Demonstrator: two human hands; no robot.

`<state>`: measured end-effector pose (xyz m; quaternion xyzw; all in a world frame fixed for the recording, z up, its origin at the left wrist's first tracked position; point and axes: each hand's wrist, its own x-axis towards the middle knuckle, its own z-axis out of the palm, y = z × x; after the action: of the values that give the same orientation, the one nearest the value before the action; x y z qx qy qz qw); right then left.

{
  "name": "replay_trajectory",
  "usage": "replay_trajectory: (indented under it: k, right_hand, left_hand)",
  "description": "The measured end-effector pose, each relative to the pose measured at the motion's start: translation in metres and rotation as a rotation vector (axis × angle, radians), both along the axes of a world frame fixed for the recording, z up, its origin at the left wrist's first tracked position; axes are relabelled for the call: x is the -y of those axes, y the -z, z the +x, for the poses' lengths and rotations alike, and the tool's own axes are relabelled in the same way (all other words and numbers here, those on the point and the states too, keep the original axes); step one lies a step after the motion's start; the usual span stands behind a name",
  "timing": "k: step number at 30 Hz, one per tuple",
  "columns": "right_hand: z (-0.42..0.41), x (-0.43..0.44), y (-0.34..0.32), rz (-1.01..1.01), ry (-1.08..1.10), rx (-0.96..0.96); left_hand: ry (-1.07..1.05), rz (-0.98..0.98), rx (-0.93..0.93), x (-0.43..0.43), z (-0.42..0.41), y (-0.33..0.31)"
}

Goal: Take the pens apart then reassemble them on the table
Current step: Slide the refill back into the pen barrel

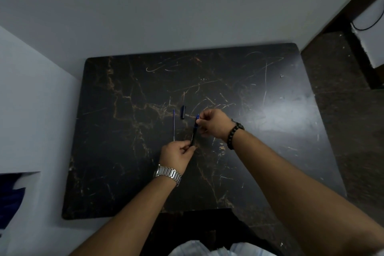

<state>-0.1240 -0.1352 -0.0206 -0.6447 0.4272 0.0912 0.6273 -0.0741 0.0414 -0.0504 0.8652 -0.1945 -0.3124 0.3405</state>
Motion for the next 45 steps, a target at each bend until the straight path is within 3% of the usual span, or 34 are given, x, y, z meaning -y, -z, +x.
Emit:
replay_trajectory:
  k: [4,9,17,24,29,35,42,45]
  right_hand:
    - [-0.005,0.003,0.000,-0.016,0.010,0.005]
    - [-0.009,0.002,-0.001,0.179,0.162,0.153]
    - [-0.010,0.006,0.002,0.057,0.117,0.151]
    - [-0.008,0.004,-0.002,0.179,0.164,0.206]
    - [-0.011,0.005,-0.001,0.069,0.215,0.201]
    - [-0.011,0.005,-0.001,0.183,0.156,0.222]
    - [-0.005,0.002,0.000,0.100,0.188,0.192]
    - [-0.005,0.001,-0.002,0.155,0.158,0.195]
  left_hand:
    - [0.001,0.013,-0.026,0.002,-0.004,-0.002]
    - [-0.034,-0.024,-0.037,0.008,-0.003,-0.003]
    - [-0.060,-0.037,-0.069,0.010,-0.006,0.000]
    - [-0.074,-0.058,-0.101,0.011,-0.010,0.003]
    - [-0.074,-0.064,-0.136,0.012,-0.009,0.004]
    - [-0.114,-0.095,-0.172,0.011,-0.008,0.006]
    - [-0.106,-0.097,-0.191,0.008,-0.006,0.006]
    - [-0.100,-0.108,-0.183,0.008,-0.006,0.004]
